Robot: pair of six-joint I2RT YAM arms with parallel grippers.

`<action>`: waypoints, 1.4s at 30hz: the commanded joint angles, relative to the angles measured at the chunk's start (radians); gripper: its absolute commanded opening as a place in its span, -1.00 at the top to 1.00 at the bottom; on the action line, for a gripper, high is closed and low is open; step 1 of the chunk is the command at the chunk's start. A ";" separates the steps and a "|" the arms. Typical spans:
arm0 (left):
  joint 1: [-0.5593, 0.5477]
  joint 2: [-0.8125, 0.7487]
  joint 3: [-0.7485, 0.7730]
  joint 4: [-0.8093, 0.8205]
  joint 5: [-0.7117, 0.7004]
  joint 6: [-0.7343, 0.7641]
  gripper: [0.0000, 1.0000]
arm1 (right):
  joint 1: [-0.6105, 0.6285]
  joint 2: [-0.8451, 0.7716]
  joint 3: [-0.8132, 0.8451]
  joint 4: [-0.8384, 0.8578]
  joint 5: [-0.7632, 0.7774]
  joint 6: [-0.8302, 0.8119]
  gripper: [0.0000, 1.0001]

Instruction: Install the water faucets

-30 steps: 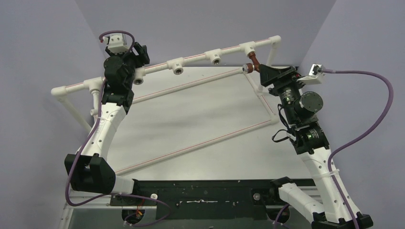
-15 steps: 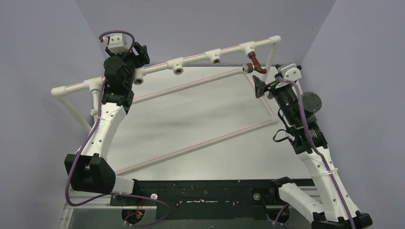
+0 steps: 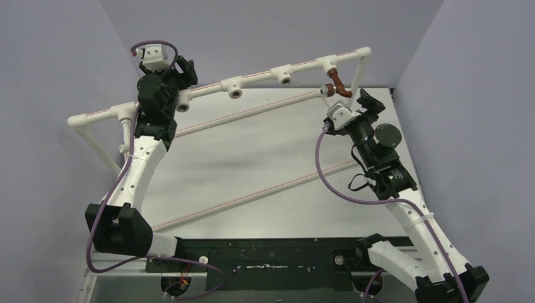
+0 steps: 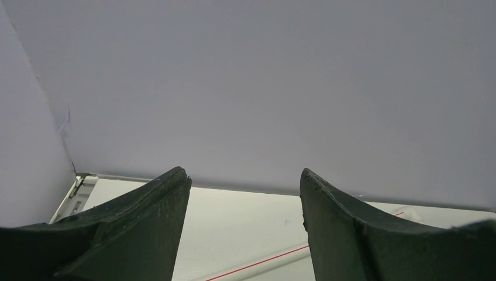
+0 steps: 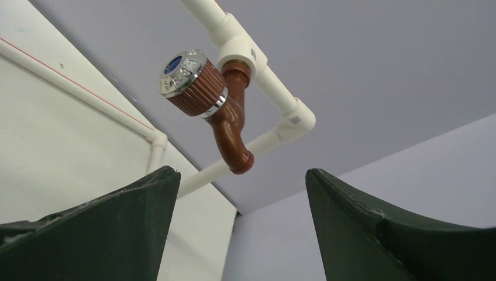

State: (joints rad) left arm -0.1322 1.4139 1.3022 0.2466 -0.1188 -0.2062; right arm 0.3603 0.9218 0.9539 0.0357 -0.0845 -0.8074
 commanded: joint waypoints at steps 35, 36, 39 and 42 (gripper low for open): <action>-0.012 0.075 -0.063 -0.228 0.048 0.044 -0.33 | 0.023 0.296 0.083 0.385 0.097 -0.085 0.88; -0.013 0.074 -0.064 -0.227 0.049 0.043 -0.33 | 0.022 0.299 0.087 0.388 0.095 -0.054 1.00; -0.013 0.074 -0.063 -0.227 0.049 0.042 -0.33 | 0.022 0.306 0.097 0.398 0.097 0.078 1.00; -0.012 0.077 -0.064 -0.227 0.052 0.042 -0.33 | 0.022 0.314 0.112 0.400 0.130 0.223 1.00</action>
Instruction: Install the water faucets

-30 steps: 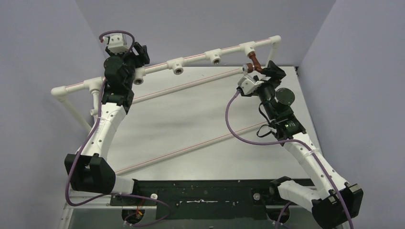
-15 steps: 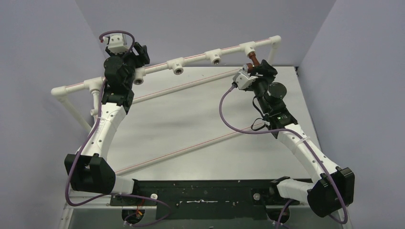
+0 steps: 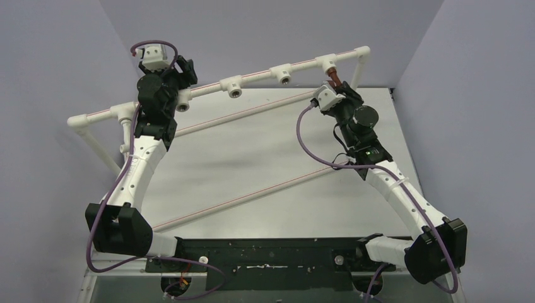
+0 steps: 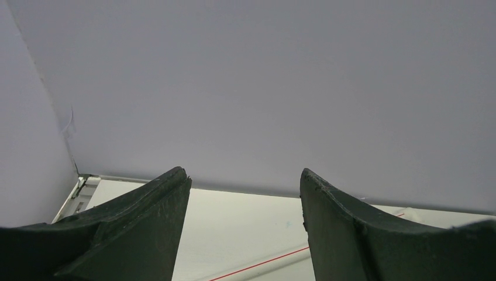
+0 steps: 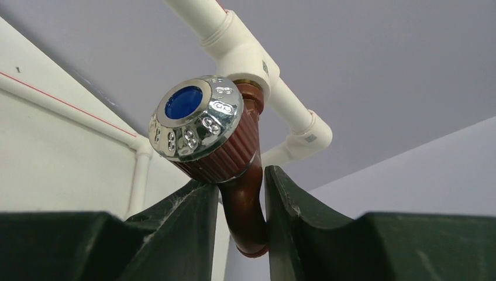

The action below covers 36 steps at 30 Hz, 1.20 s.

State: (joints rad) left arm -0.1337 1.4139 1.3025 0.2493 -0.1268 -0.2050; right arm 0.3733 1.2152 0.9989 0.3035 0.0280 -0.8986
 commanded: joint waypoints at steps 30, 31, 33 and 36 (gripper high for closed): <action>-0.006 0.073 -0.063 -0.229 0.074 0.032 -0.33 | -0.126 -0.006 0.029 0.111 0.047 2.081 1.00; -0.006 0.073 -0.063 -0.229 0.075 0.032 -0.33 | -0.125 -0.008 0.026 0.111 0.050 2.120 1.00; -0.006 0.075 -0.062 -0.230 0.075 0.031 -0.33 | -0.126 -0.014 0.015 0.112 0.059 2.195 1.00; -0.006 0.076 -0.062 -0.229 0.075 0.030 -0.33 | -0.125 -0.026 0.002 0.097 0.070 2.299 1.00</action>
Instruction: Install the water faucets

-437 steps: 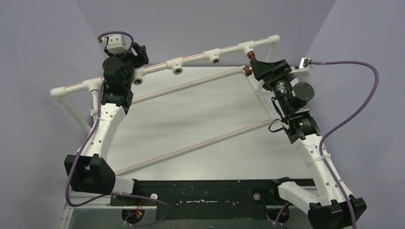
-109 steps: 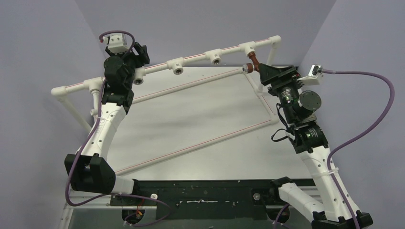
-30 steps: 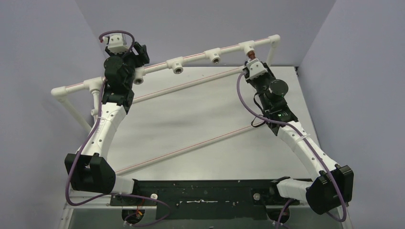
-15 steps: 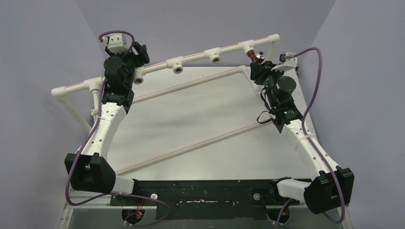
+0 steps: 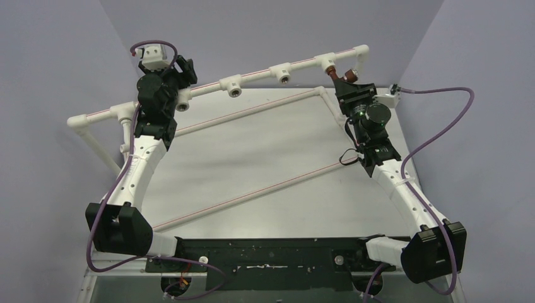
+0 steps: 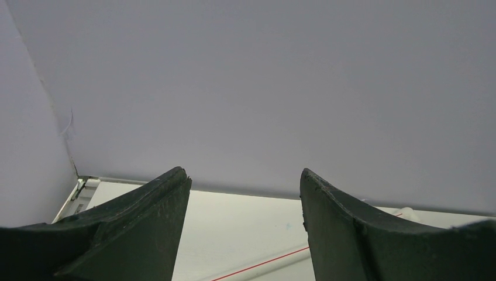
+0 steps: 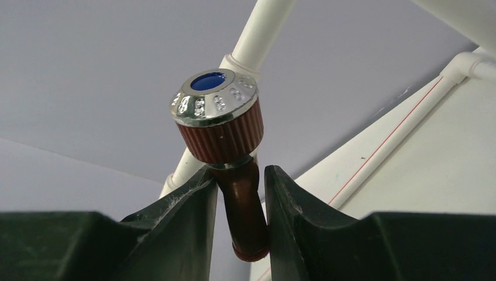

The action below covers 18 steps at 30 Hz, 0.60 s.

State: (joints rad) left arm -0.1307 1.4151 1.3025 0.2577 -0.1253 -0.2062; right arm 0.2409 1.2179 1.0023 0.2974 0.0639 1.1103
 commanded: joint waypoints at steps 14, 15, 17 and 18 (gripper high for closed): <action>-0.008 0.075 -0.060 -0.239 0.070 0.033 -0.33 | 0.007 -0.070 -0.039 0.067 -0.011 0.517 0.88; -0.007 0.075 -0.060 -0.239 0.071 0.033 -0.33 | 0.006 -0.076 -0.040 0.061 -0.009 0.507 0.76; -0.007 0.075 -0.059 -0.241 0.072 0.033 -0.33 | 0.006 -0.086 -0.042 0.045 -0.005 0.488 0.37; -0.007 0.074 -0.059 -0.241 0.070 0.033 -0.33 | 0.006 -0.089 -0.042 0.036 -0.005 0.473 0.16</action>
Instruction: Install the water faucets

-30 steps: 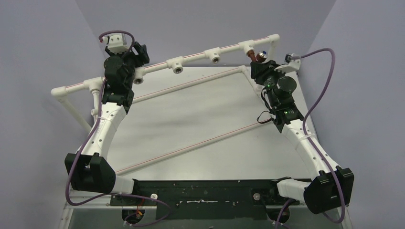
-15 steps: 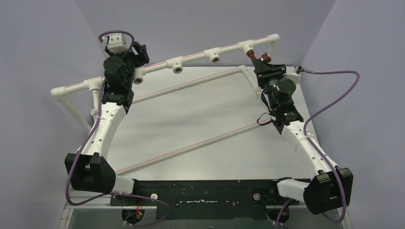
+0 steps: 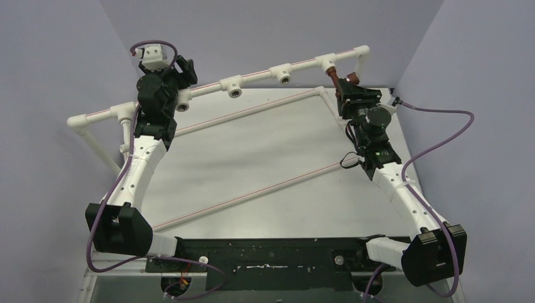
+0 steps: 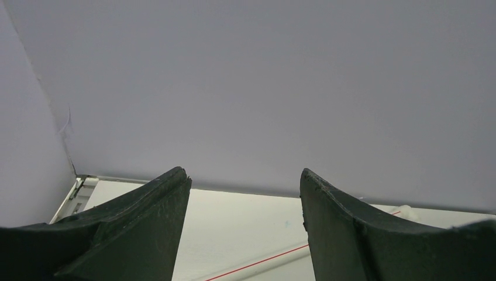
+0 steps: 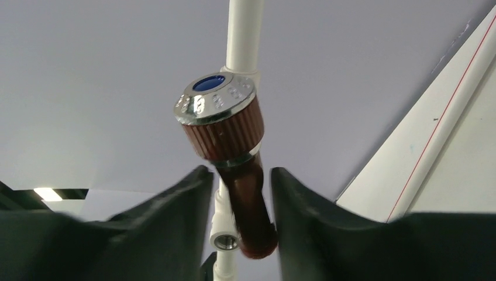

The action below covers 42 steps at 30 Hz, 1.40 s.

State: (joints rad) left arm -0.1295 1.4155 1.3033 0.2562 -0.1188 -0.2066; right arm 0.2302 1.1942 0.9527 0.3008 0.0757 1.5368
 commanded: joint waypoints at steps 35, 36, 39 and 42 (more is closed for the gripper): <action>-0.016 0.072 -0.062 -0.239 0.061 0.038 -0.33 | 0.007 -0.221 0.130 -0.180 -0.161 -0.952 -0.45; -0.015 0.071 -0.062 -0.239 0.061 0.037 -0.33 | 0.007 -0.216 0.149 -0.199 -0.160 -1.018 -0.46; -0.015 0.073 -0.062 -0.239 0.061 0.038 -0.33 | 0.006 -0.210 0.173 -0.219 -0.170 -1.222 -0.47; -0.015 0.073 -0.062 -0.239 0.060 0.037 -0.33 | 0.006 -0.213 0.162 -0.189 -0.174 -1.392 -0.50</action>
State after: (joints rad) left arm -0.1314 1.4147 1.3033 0.2527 -0.1188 -0.2081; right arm 0.2417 0.9806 1.0901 0.0895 -0.0681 0.4973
